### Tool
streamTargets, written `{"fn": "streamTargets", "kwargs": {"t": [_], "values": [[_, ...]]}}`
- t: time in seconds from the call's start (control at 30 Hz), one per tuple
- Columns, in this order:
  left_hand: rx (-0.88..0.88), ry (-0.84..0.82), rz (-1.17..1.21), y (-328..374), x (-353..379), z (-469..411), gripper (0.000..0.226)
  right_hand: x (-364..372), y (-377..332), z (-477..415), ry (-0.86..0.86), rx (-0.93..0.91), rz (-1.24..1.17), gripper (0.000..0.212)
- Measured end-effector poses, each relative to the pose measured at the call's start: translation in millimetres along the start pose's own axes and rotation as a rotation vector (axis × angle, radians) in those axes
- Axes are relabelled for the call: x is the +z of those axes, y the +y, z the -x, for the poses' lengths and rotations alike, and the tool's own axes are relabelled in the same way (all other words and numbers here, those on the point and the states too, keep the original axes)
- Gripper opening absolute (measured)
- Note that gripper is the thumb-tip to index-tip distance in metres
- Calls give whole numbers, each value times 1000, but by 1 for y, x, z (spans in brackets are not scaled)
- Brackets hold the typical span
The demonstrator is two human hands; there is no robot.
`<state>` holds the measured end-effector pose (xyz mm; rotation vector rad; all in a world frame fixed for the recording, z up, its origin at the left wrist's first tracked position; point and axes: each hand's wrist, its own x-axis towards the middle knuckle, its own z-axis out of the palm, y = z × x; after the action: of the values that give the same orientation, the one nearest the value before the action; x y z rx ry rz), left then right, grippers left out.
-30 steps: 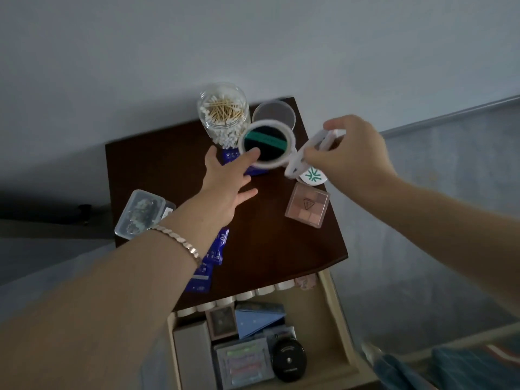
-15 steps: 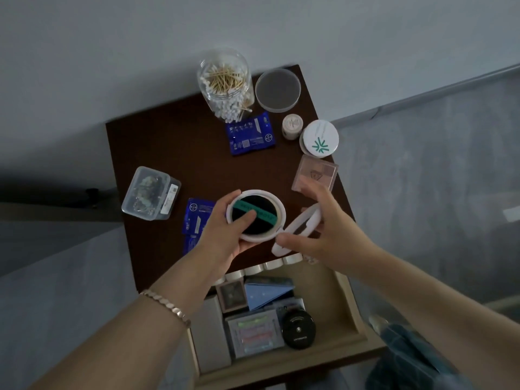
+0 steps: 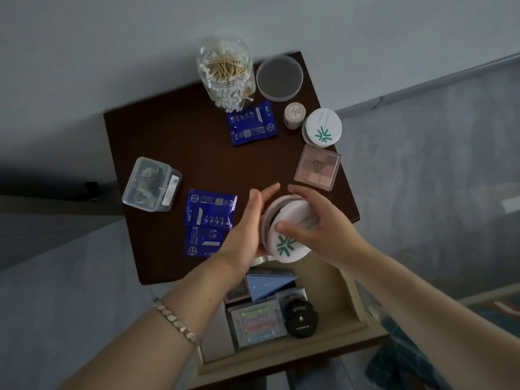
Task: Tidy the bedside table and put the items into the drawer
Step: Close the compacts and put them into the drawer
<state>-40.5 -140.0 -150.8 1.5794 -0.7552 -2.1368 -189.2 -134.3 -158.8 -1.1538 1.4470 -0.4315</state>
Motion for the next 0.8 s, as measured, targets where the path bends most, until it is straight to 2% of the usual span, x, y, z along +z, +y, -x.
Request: {"fn": "streamTargets", "kwargs": {"t": [0.1, 0.23, 0.33, 0.43, 0.53, 0.63, 0.73, 0.8], "values": [[-8, -53, -93, -9, 1, -1, 64, 4, 7, 2, 19, 58, 27, 61], [-30, -12, -278, -21, -2, -4, 79, 2, 12, 10, 35, 106, 70, 30], [-19, -16, -386, -23, 0, -2, 80, 3, 19, 18, 44, 133, 106, 29], [1, -28, -448, -24, 9, 1, 62, 2, 29, 25, 86, 173, 127, 30], [19, 76, -456, -35, 11, -2, 40, -5, 46, 27, 68, 214, 223, 31], [-62, 104, -539, -52, 7, -6, 28, -14, 76, 28, -104, 210, 542, 37], [-121, 41, -594, -74, 8, -8, 15, -9, 111, 28, -296, 186, 730, 33], [-144, 43, -618, -85, 8, -9, 15, 1, 127, 24, -397, 129, 828, 28]]}}
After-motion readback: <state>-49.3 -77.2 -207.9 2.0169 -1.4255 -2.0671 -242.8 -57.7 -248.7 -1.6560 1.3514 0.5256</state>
